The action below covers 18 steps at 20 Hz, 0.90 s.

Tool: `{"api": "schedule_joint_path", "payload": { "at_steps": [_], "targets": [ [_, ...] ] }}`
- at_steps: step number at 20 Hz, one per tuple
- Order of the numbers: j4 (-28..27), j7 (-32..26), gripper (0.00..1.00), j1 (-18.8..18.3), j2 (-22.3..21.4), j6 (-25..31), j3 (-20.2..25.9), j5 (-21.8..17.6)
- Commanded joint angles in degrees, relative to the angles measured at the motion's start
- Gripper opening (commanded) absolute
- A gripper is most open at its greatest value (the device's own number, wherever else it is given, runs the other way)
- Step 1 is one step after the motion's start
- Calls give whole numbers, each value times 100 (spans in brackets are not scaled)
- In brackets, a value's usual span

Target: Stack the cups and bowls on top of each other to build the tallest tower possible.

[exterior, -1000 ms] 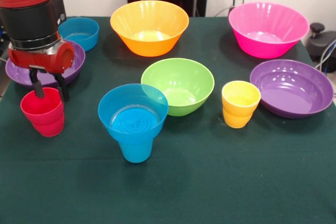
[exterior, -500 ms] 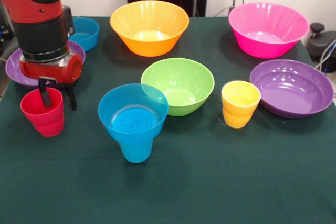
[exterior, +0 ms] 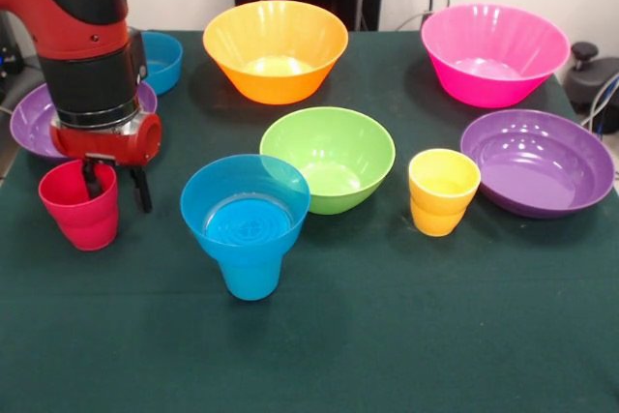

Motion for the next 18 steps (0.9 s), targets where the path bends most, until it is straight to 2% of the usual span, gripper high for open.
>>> {"api": "schedule_joint_path", "payload": {
  "at_steps": [1,6,7,18],
  "targets": [
    [130,-1156,100,68,146,-71,-187,-426],
    [197,-1066,100,96,83,-24,-237,-416],
    [183,-1069,0,107,79,5,-242,-412],
    [44,-1108,0,200,78,199,-262,-373]
  ]
}}
